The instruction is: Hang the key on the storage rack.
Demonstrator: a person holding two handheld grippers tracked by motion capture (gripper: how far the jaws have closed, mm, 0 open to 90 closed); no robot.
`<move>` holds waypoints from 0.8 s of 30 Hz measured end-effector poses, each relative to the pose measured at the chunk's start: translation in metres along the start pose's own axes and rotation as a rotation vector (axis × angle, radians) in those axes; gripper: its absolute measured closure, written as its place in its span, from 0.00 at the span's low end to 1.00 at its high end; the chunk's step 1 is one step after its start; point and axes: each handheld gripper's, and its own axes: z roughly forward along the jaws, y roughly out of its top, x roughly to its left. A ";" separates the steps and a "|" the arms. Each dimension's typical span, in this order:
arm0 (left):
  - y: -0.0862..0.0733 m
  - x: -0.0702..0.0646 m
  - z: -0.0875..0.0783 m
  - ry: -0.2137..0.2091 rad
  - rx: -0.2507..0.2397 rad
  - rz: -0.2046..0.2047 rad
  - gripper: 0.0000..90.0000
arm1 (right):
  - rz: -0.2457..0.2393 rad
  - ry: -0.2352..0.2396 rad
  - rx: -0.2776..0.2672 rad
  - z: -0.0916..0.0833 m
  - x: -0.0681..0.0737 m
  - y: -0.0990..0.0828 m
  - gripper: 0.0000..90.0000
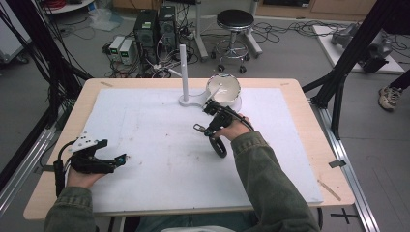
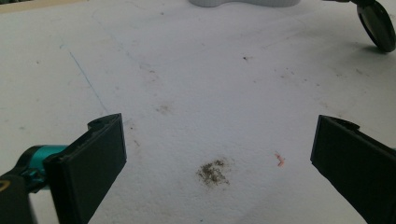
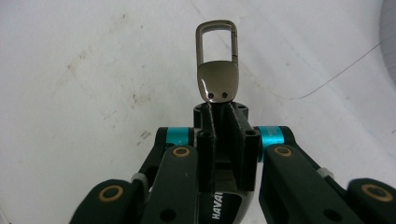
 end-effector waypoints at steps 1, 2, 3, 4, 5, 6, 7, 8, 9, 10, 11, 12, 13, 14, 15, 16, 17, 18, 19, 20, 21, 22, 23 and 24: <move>0.000 0.000 0.000 0.000 0.000 0.001 0.04 | -0.007 -0.001 -0.001 0.000 -0.001 0.001 0.91; 0.000 0.000 0.000 0.000 0.000 0.000 0.04 | -0.001 -0.001 -0.004 -0.001 -0.002 0.001 0.91; 0.000 0.000 0.000 0.001 0.000 0.000 0.04 | 0.000 0.001 -0.003 -0.002 -0.003 0.002 0.91; 0.000 0.000 0.000 -0.001 0.001 -0.001 0.04 | -0.005 -0.003 -0.002 -0.003 -0.004 0.003 0.91; 0.000 0.000 0.000 0.000 0.001 -0.001 0.04 | -0.010 -0.006 -0.002 -0.004 -0.005 0.004 0.91; 0.000 0.000 0.000 0.000 0.001 0.000 0.04 | -0.007 -0.006 -0.007 -0.006 -0.005 0.005 0.91; 0.000 0.000 0.000 -0.001 0.001 -0.001 0.04 | -0.007 -0.004 -0.011 -0.008 -0.005 0.007 0.91; 0.000 0.000 0.000 0.000 0.001 0.000 0.04 | -0.011 -0.003 -0.010 -0.011 -0.006 0.009 0.91; 0.000 0.000 0.000 0.000 0.000 0.000 0.04 | -0.014 -0.010 -0.009 -0.014 -0.006 0.011 0.91; 0.000 0.000 0.000 0.000 -0.002 -0.002 0.04 | -0.016 -0.012 -0.012 -0.017 -0.006 0.013 0.91; 0.000 0.000 0.000 0.000 -0.002 -0.002 0.04 | -0.022 -0.015 -0.018 -0.020 -0.006 0.015 0.91; 0.000 0.001 0.000 0.000 0.000 -0.003 0.04 | -0.026 -0.017 -0.021 -0.023 -0.007 0.017 0.91; 0.000 0.001 0.000 0.000 0.002 -0.004 0.04 | -0.022 -0.018 -0.032 -0.025 -0.007 0.020 0.91; 0.000 0.001 0.001 -0.001 0.006 -0.003 0.04 | -0.022 -0.015 -0.036 -0.027 -0.007 0.021 0.91; -0.001 0.000 0.001 -0.004 0.008 -0.001 0.04 | -0.028 -0.018 -0.042 -0.030 -0.007 0.024 0.91; -0.001 0.000 0.001 -0.004 0.008 0.001 0.04 | -0.033 -0.022 -0.042 -0.031 -0.007 0.026 0.91; 0.000 0.000 0.001 -0.006 0.008 0.002 0.04 | -0.042 -0.027 -0.040 -0.033 -0.006 0.029 0.91; 0.000 0.000 0.001 -0.005 0.007 0.001 0.04 | -0.049 -0.030 -0.048 -0.034 -0.005 0.031 0.91; -0.001 0.000 0.001 -0.005 0.007 0.000 0.04 | -0.054 -0.031 -0.051 -0.036 -0.005 0.033 0.91; -0.001 0.000 0.001 -0.005 0.004 -0.003 0.04 | -0.056 -0.028 -0.051 -0.037 -0.005 0.035 0.91; -0.001 0.000 0.001 -0.005 0.002 -0.005 0.04 | -0.053 -0.031 -0.059 -0.038 -0.004 0.037 0.91; -0.001 0.000 0.001 -0.005 0.002 -0.004 0.04 | -0.061 -0.031 -0.058 -0.039 -0.004 0.039 0.91; -0.001 0.000 0.001 -0.006 0.002 -0.005 0.04 | -0.066 -0.035 -0.057 -0.041 -0.004 0.042 0.91; -0.001 0.000 0.001 -0.007 0.002 -0.004 0.04 | -0.071 -0.037 -0.052 -0.042 -0.003 0.044 0.91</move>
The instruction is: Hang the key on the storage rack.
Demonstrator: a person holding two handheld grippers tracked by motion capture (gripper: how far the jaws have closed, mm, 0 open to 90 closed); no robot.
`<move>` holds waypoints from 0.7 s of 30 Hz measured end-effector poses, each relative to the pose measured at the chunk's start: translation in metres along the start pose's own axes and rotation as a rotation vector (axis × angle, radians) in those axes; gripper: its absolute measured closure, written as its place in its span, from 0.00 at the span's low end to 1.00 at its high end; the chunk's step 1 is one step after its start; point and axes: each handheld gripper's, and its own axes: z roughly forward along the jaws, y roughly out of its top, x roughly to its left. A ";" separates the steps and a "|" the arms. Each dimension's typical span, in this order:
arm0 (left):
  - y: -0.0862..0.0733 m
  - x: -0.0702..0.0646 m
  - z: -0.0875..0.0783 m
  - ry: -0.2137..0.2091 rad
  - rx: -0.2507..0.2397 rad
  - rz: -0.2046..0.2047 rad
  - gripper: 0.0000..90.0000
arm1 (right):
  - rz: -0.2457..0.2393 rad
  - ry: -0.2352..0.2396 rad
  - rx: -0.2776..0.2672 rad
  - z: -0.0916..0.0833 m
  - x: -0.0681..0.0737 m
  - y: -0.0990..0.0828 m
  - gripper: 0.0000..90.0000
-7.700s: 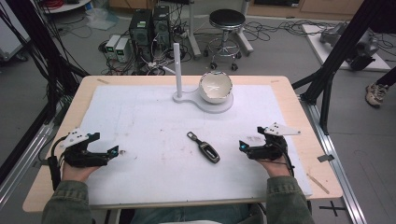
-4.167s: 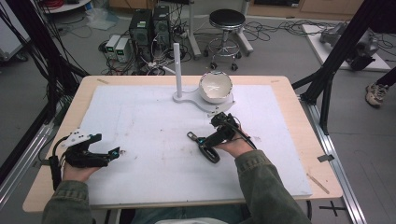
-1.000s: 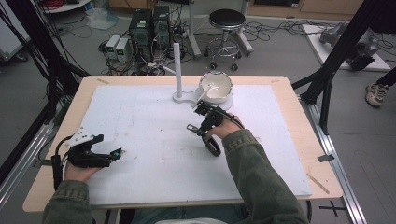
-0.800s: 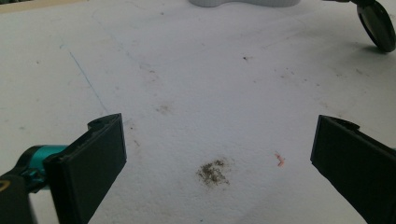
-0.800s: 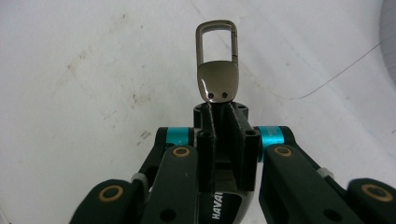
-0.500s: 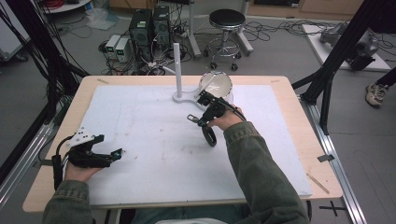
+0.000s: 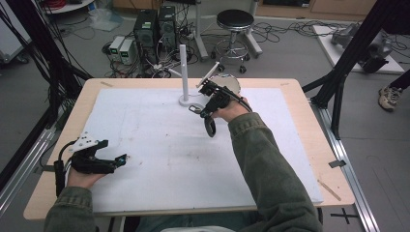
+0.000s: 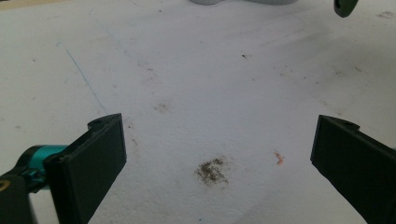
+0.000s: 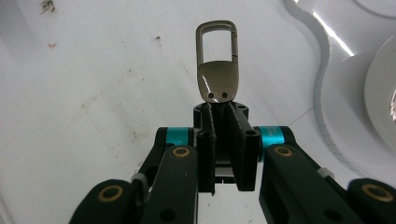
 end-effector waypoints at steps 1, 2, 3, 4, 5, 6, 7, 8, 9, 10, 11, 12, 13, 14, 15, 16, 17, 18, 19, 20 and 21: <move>0.000 0.000 0.000 0.000 0.001 0.001 0.04 | -0.005 -0.005 0.000 -0.001 0.000 0.002 0.91; 0.000 0.000 0.000 0.000 0.001 0.001 0.04 | -0.009 -0.010 -0.006 -0.003 0.000 0.004 0.91; 0.000 0.000 0.000 0.001 -0.001 0.000 0.04 | -0.004 -0.007 -0.015 -0.005 0.000 0.006 0.91; 0.000 0.000 0.000 0.001 -0.002 -0.002 0.04 | -0.002 -0.005 -0.024 -0.007 -0.001 0.008 0.91; 0.000 0.001 0.000 0.001 -0.001 -0.001 0.04 | -0.003 -0.005 -0.031 -0.008 -0.002 0.009 0.91; 0.000 0.001 0.000 0.001 -0.001 -0.002 0.04 | -0.002 -0.009 -0.036 -0.010 -0.002 0.010 0.91; 0.000 0.001 0.000 -0.001 0.000 -0.002 0.04 | -0.006 -0.013 -0.033 -0.011 -0.003 0.012 0.91; 0.000 0.001 0.000 0.000 -0.002 -0.001 0.04 | -0.013 -0.022 -0.035 -0.013 -0.003 0.014 0.91; 0.000 0.001 0.000 -0.001 -0.001 -0.002 0.04 | -0.011 -0.020 -0.049 -0.014 -0.004 0.015 0.91; 0.000 0.001 0.000 -0.001 -0.001 -0.002 0.04 | -0.010 -0.018 -0.057 -0.016 -0.005 0.017 0.91; 0.000 0.001 0.000 -0.002 0.000 -0.003 0.04 | -0.004 -0.013 -0.071 -0.017 -0.005 0.018 0.91; 0.000 0.001 0.000 -0.004 0.001 -0.002 0.04 | -0.005 -0.009 -0.081 -0.019 -0.005 0.019 0.91; 0.000 0.001 0.000 -0.004 0.000 -0.002 0.04 | -0.006 -0.005 -0.091 -0.020 -0.006 0.021 0.91; 0.000 0.001 0.000 -0.004 -0.001 -0.003 0.04 | -0.003 -0.004 -0.100 -0.022 -0.006 0.022 0.91; 0.000 0.001 0.000 -0.004 -0.005 -0.005 0.04 | -0.003 -0.004 -0.105 -0.023 -0.006 0.024 0.91; 0.000 0.001 0.000 -0.005 -0.005 -0.005 0.04 | -0.005 -0.008 -0.110 -0.024 -0.007 0.026 0.91; 0.000 0.001 0.000 -0.005 -0.006 -0.006 0.04 | -0.006 -0.014 -0.103 -0.026 -0.007 0.028 0.91; 0.000 0.001 0.000 -0.006 -0.006 -0.005 0.04 | -0.013 -0.022 -0.101 -0.028 -0.006 0.031 0.91; 0.000 0.002 -0.001 -0.006 -0.006 -0.006 0.04 | -0.014 -0.025 -0.107 -0.030 -0.006 0.034 0.91; 0.000 0.002 -0.001 -0.007 -0.007 -0.006 0.04 | -0.014 -0.025 -0.114 -0.033 -0.006 0.037 0.91; 0.000 0.002 -0.001 -0.007 -0.006 -0.007 0.04 | -0.012 -0.025 -0.114 -0.035 -0.006 0.040 0.91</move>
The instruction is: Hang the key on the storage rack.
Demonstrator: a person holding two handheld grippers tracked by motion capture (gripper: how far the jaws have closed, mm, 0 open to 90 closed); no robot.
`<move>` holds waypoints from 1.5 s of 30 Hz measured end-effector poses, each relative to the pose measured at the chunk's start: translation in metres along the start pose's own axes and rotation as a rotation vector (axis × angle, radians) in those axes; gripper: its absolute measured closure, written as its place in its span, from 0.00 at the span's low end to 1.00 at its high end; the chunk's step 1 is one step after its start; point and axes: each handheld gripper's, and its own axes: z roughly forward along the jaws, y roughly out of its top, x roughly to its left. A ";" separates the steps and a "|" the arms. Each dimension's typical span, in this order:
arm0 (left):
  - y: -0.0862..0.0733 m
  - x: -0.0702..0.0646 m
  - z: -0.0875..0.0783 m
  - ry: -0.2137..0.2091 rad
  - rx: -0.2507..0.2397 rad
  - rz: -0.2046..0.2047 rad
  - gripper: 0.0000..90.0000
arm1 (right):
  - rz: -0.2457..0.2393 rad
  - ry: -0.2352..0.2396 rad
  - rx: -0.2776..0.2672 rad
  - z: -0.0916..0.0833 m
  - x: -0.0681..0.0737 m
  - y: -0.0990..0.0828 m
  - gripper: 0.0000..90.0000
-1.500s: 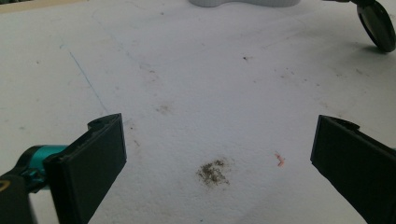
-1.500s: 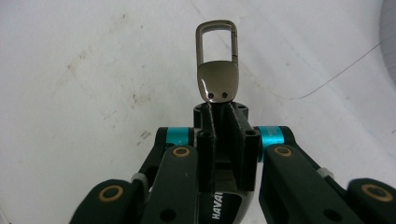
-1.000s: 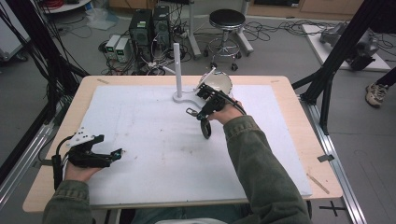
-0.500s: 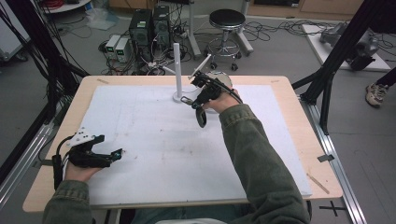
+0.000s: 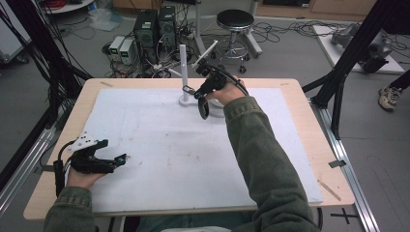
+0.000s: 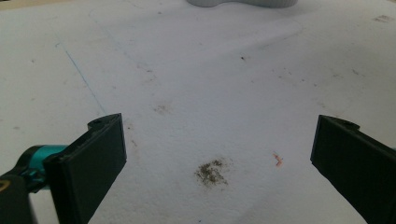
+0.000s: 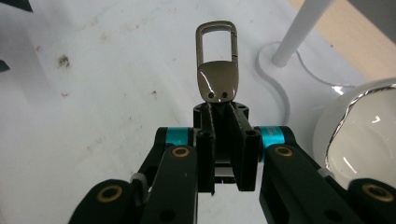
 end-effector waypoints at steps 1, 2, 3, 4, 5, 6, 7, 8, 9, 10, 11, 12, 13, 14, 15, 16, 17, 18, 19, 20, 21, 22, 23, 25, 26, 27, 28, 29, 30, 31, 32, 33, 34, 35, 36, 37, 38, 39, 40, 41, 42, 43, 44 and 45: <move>0.000 0.000 0.000 -0.001 -0.001 -0.001 0.04 | -0.007 -0.004 -0.002 -0.002 0.000 0.003 0.91; 0.000 0.000 0.000 -0.002 0.000 -0.001 0.04 | -0.013 -0.009 -0.004 -0.004 0.000 0.007 0.91; 0.000 0.000 0.000 -0.005 0.000 0.003 0.04 | -0.017 -0.009 -0.008 -0.006 0.000 0.011 0.91; 0.000 0.000 0.000 -0.006 0.000 0.003 0.04 | -0.018 -0.010 -0.007 -0.008 0.000 0.014 0.91; 0.000 -0.001 0.000 -0.006 -0.001 0.000 0.04 | -0.021 -0.016 -0.008 -0.009 0.000 0.017 0.91; 0.000 -0.001 0.000 -0.006 -0.002 0.000 0.04 | -0.022 -0.022 -0.004 -0.011 0.000 0.021 0.91; 0.000 0.000 0.000 -0.004 -0.004 0.001 0.04 | -0.025 -0.035 -0.009 -0.013 0.001 0.024 0.91; 0.000 0.000 0.000 -0.006 -0.008 -0.002 0.04 | -0.025 -0.039 -0.007 -0.015 0.001 0.028 0.91; 0.000 0.000 0.000 -0.006 -0.010 -0.001 0.04 | -0.028 -0.044 -0.011 -0.016 0.000 0.031 0.91; 0.000 0.000 0.000 -0.009 -0.013 -0.003 0.04 | -0.029 -0.053 -0.010 -0.017 0.000 0.034 0.91; 0.000 0.001 0.000 -0.012 -0.015 -0.005 0.04 | -0.030 -0.063 -0.011 -0.018 0.001 0.037 0.91; 0.000 0.001 0.001 -0.013 -0.020 -0.007 0.04 | -0.031 -0.069 -0.011 -0.019 0.001 0.039 0.91; 0.001 0.001 0.002 -0.018 -0.017 -0.005 0.04 | -0.030 -0.077 -0.003 -0.020 0.001 0.041 0.91; 0.000 0.001 0.002 -0.020 -0.017 -0.001 0.04 | -0.031 -0.086 0.004 -0.020 0.001 0.043 0.91; 0.000 0.000 0.003 -0.022 -0.014 -0.002 0.04 | -0.035 -0.096 0.007 -0.020 0.001 0.046 0.91; 0.000 0.000 0.003 -0.023 -0.014 -0.003 0.04 | -0.037 -0.102 0.013 -0.021 0.001 0.048 0.91; 0.000 0.000 0.003 -0.025 -0.014 -0.002 0.04 | -0.038 -0.107 0.013 -0.022 0.001 0.051 0.91; 0.001 0.001 0.003 -0.022 -0.015 0.000 0.04 | -0.042 -0.114 0.010 -0.022 0.001 0.054 0.91; 0.000 0.001 0.003 -0.023 -0.017 -0.003 0.04 | -0.042 -0.118 0.003 -0.023 0.001 0.056 0.91; 0.000 0.001 0.003 -0.023 -0.020 -0.007 0.04 | -0.038 -0.121 0.002 -0.023 0.000 0.059 0.91; 0.001 0.002 0.002 -0.021 -0.020 -0.005 0.04 | -0.036 -0.124 0.005 -0.023 0.000 0.062 0.91; 0.000 0.002 0.002 -0.022 -0.024 -0.009 0.04 | -0.040 -0.134 0.006 -0.022 -0.001 0.064 0.91; 0.000 0.002 0.002 -0.021 -0.022 -0.006 0.04 | -0.040 -0.144 0.008 -0.022 -0.002 0.067 0.91; 0.001 0.003 0.003 -0.023 -0.022 -0.006 0.04 | -0.047 -0.180 0.023 -0.020 -0.002 0.071 0.91; 0.001 0.003 0.003 -0.022 -0.023 -0.007 0.04 | -0.054 -0.195 0.031 -0.019 -0.002 0.072 0.91; 0.001 0.002 0.004 -0.020 -0.026 -0.011 0.04 | -0.054 -0.202 0.037 -0.017 -0.002 0.073 0.91; 0.001 0.002 0.004 -0.024 -0.027 -0.013 0.04 | -0.049 -0.202 0.045 -0.015 -0.003 0.073 0.91; 0.001 0.003 0.005 -0.023 -0.026 -0.011 0.04 | -0.054 -0.208 0.057 -0.013 -0.005 0.073 0.91; 0.001 0.003 0.005 -0.022 -0.026 -0.011 0.04 | -0.045 -0.214 0.066 -0.010 -0.005 0.073 0.91; 0.001 0.003 0.004 -0.023 -0.027 -0.013 0.04 | -0.047 -0.232 0.075 -0.008 -0.006 0.073 0.90; 0.001 0.003 0.004 -0.022 -0.030 -0.012 0.04 | -0.044 -0.248 0.077 -0.007 -0.007 0.072 0.90; 0.001 0.003 0.004 -0.021 -0.032 -0.015 0.04 | -0.038 -0.262 0.080 -0.005 -0.008 0.072 0.90; 0.001 0.003 0.004 -0.022 -0.031 -0.014 0.04 | -0.037 -0.267 0.084 -0.005 -0.008 0.072 0.90; 0.001 0.004 0.004 -0.021 -0.032 -0.012 0.04 | -0.038 -0.271 0.089 -0.004 -0.009 0.072 0.90; 0.001 0.004 0.004 -0.022 -0.035 -0.015 0.04 | -0.037 -0.270 0.093 -0.004 -0.009 0.072 0.90; 0.001 0.004 0.004 -0.020 -0.037 -0.017 0.04 | -0.032 -0.268 0.094 -0.003 -0.009 0.072 0.90; 0.001 0.004 0.004 -0.020 -0.037 -0.017 0.04 | -0.032 -0.266 0.093 -0.003 -0.009 0.072 0.90; 0.001 0.004 0.004 -0.020 -0.038 -0.019 0.04 | -0.030 -0.268 0.095 -0.002 -0.010 0.072 0.90; 0.001 0.004 0.003 -0.021 -0.039 -0.018 0.04 | -0.027 -0.272 0.096 -0.002 -0.009 0.072 0.90; 0.001 0.004 0.003 -0.019 -0.039 -0.014 0.04 | -0.029 -0.271 0.097 -0.001 -0.009 0.072 0.89; 0.001 0.004 0.003 -0.015 -0.043 -0.020 0.04 | -0.025 -0.272 0.100 -0.001 -0.009 0.071 0.89; 0.002 0.005 0.003 -0.011 -0.047 -0.017 0.04 | -0.023 -0.272 0.098 0.000 -0.010 0.070 0.89; 0.002 0.004 0.002 -0.012 -0.055 -0.020 0.04 | -0.013 -0.265 0.096 0.001 -0.010 0.069 0.88; 0.003 0.005 0.002 -0.010 -0.057 -0.017 0.04 | -0.005 -0.260 0.092 0.002 -0.011 0.067 0.84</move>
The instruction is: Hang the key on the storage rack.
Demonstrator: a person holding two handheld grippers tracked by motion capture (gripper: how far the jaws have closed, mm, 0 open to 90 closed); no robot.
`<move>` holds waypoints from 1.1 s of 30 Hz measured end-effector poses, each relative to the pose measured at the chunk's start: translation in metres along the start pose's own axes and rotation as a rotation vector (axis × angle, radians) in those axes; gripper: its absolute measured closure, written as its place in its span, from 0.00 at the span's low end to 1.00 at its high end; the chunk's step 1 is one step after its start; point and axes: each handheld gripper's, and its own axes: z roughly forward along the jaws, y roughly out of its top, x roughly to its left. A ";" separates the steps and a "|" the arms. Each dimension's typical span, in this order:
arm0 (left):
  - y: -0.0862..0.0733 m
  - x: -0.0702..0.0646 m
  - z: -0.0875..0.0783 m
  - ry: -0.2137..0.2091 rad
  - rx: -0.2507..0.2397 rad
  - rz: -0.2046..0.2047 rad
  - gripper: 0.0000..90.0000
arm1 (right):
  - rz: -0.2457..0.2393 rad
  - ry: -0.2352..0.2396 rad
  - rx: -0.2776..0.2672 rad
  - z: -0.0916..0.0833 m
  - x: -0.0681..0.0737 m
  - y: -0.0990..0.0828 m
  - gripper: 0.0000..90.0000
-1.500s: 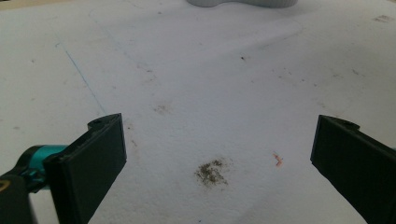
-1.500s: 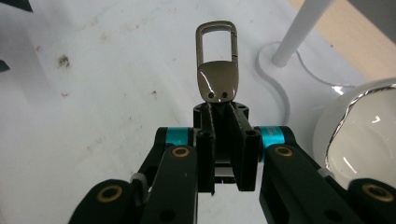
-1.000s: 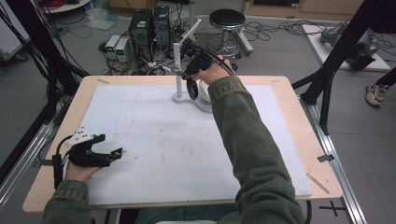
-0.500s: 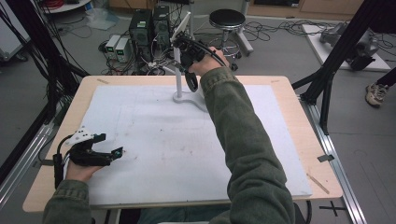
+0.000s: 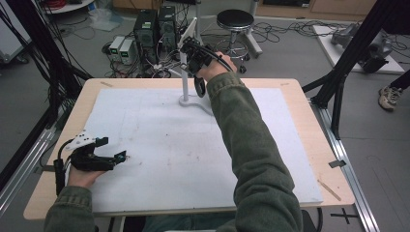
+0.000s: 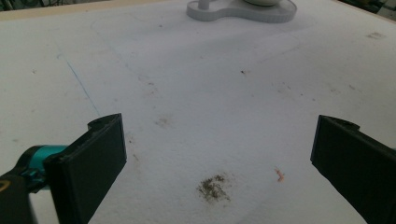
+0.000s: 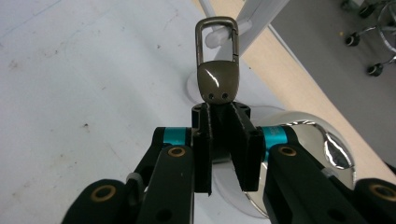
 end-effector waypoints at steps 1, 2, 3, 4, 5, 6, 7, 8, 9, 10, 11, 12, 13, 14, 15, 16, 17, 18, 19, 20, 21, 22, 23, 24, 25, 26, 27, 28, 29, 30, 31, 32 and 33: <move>0.000 0.000 0.000 -0.001 -0.001 0.001 0.04 | 0.013 -0.008 -0.006 0.000 -0.001 -0.002 0.77; 0.000 0.000 0.000 -0.001 0.001 0.001 0.04 | 0.031 -0.014 -0.011 0.001 -0.001 -0.003 0.69; 0.000 0.000 0.001 -0.001 0.004 -0.002 0.04 | 0.046 -0.019 -0.007 0.001 -0.002 -0.005 0.65; 0.000 0.000 0.001 -0.003 0.005 -0.001 0.04 | 0.054 -0.016 0.005 0.002 -0.003 -0.007 0.59; 0.000 0.000 0.001 -0.003 0.006 0.002 0.04 | 0.059 -0.009 0.012 0.003 -0.003 -0.009 0.55; 0.000 0.000 0.002 -0.005 0.008 -0.002 0.04 | 0.066 -0.010 0.008 0.003 -0.003 -0.011 0.51; 0.000 0.000 0.002 -0.005 0.012 -0.004 0.04 | 0.071 -0.008 0.007 0.004 -0.004 -0.014 0.48; 0.000 0.000 0.002 -0.003 0.016 0.002 0.04 | 0.075 -0.004 0.007 0.005 -0.004 -0.017 0.44; 0.000 0.000 0.002 -0.003 0.014 0.002 0.04 | 0.078 0.002 0.013 0.006 -0.004 -0.020 0.40; 0.000 0.000 0.002 -0.002 0.011 -0.003 0.04 | 0.079 0.010 0.020 0.008 -0.004 -0.023 0.31; 0.000 0.000 0.002 -0.002 0.010 -0.005 0.04 | 0.081 0.008 0.028 0.010 -0.004 -0.027 0.24; 0.000 0.000 0.002 -0.001 0.010 -0.002 0.04 | 0.091 -0.002 0.039 0.011 -0.004 -0.030 0.18; 0.000 0.001 0.002 -0.003 0.012 -0.002 0.04 | 0.089 -0.015 0.034 0.012 -0.005 -0.033 0.11; 0.000 0.001 0.002 -0.004 0.015 -0.002 0.04 | 0.091 -0.032 0.023 0.012 -0.005 -0.036 0.09; 0.000 0.001 0.002 -0.006 0.015 -0.008 0.04 | 0.096 -0.030 0.017 0.012 -0.005 -0.039 0.04; 0.000 0.001 0.002 -0.007 0.016 -0.009 0.04 | 0.104 -0.026 0.016 0.012 -0.005 -0.042 0.01; 0.000 0.001 0.003 -0.007 0.016 -0.008 0.04 | 0.113 -0.023 0.013 0.012 -0.005 -0.044 0.01; 0.000 0.001 0.003 -0.008 0.015 -0.009 0.04 | 0.111 -0.016 0.006 0.011 -0.005 -0.048 0.01; 0.000 0.001 0.003 -0.007 0.015 -0.009 0.04 | 0.110 -0.013 0.002 0.011 -0.005 -0.050 0.01; 0.000 0.001 0.002 -0.007 0.017 -0.007 0.04 | 0.102 -0.002 0.006 0.011 -0.005 -0.053 0.01; 0.000 0.001 0.002 -0.007 0.016 -0.006 0.04 | 0.092 0.014 0.011 0.011 -0.004 -0.055 0.01; 0.000 0.001 0.002 -0.007 0.011 -0.010 0.04 | 0.091 0.023 0.014 0.010 -0.003 -0.058 0.01; 0.000 0.002 0.002 -0.009 0.014 -0.011 0.04 | 0.092 0.025 -0.002 0.009 -0.003 -0.061 0.01; 0.000 0.001 0.002 -0.010 0.013 -0.010 0.04 | 0.098 0.034 -0.014 0.007 -0.003 -0.063 0.01; 0.000 0.001 0.001 -0.012 0.015 -0.009 0.04 | 0.099 0.039 -0.023 0.006 -0.003 -0.066 0.00; 0.000 0.001 0.001 -0.016 0.018 -0.004 0.04 | 0.103 0.039 -0.030 0.005 -0.003 -0.069 0.01; 0.000 0.000 0.001 -0.016 0.019 -0.004 0.04 | 0.103 0.040 -0.034 0.004 -0.003 -0.071 0.01; 0.000 0.000 0.002 -0.015 0.022 -0.001 0.04 | 0.105 0.040 -0.032 0.003 -0.003 -0.074 0.01; 0.000 -0.001 0.002 -0.016 0.020 -0.002 0.04 | 0.107 0.033 -0.030 0.001 -0.004 -0.076 0.01; 0.000 -0.001 0.002 -0.017 0.022 0.000 0.04 | 0.112 0.035 -0.037 0.000 -0.005 -0.079 0.01; 0.000 -0.001 0.002 -0.017 0.022 0.000 0.04 | 0.118 0.038 -0.045 -0.002 -0.006 -0.081 0.01; 0.000 -0.001 0.002 -0.016 0.021 0.001 0.04 | 0.122 0.039 -0.054 -0.004 -0.007 -0.084 0.01; 0.000 -0.002 0.002 -0.017 0.023 0.000 0.04 | 0.131 0.041 -0.063 -0.005 -0.008 -0.087 0.01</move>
